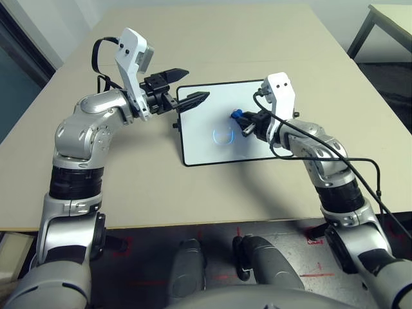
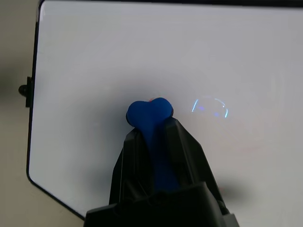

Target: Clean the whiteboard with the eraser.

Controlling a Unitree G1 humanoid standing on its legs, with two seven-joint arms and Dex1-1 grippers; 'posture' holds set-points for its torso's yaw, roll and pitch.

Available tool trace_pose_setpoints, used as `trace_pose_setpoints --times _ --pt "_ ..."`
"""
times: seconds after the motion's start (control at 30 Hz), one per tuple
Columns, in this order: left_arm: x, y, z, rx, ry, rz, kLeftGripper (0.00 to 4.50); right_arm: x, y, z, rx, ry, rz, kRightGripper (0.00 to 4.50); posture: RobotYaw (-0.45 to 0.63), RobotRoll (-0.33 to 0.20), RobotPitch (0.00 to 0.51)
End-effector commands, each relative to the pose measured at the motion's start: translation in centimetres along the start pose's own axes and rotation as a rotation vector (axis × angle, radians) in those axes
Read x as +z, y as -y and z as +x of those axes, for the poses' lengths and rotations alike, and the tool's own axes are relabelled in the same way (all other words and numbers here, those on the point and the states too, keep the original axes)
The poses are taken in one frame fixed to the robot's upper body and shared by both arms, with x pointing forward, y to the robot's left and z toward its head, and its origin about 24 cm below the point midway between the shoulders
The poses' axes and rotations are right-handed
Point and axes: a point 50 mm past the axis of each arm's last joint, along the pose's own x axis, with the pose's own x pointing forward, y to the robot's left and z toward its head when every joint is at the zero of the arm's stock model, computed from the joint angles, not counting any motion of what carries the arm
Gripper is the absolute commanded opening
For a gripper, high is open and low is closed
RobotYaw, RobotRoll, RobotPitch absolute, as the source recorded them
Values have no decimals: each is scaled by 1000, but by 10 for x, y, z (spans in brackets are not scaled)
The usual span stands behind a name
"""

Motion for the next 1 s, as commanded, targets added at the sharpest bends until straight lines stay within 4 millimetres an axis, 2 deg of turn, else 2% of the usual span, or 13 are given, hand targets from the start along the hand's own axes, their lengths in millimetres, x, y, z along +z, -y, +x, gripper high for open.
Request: trace_pose_setpoints --times 0.03,0.13,0.23,0.7,0.87,1.0 --pt "-3 1 0 -4 -15 3 4500 -4 29 -6 -126 -28 32 566 26 0 132" --pt "-3 1 0 -6 -15 3 4500 6 36 -10 -152 8 30 566 23 0 133" --pt "-3 1 1 -8 -15 2 4500 7 33 -8 -145 11 34 566 19 0 133" --pt "-3 1 -1 0 -19 4 4500 -29 -34 15 103 -108 128 566 30 0 138" --pt "-3 1 -1 2 -19 2 4500 -44 -43 20 139 -158 154 566 37 0 143" --pt "-3 2 -1 3 -18 2 4500 -53 -37 22 117 -178 156 566 41 0 144"
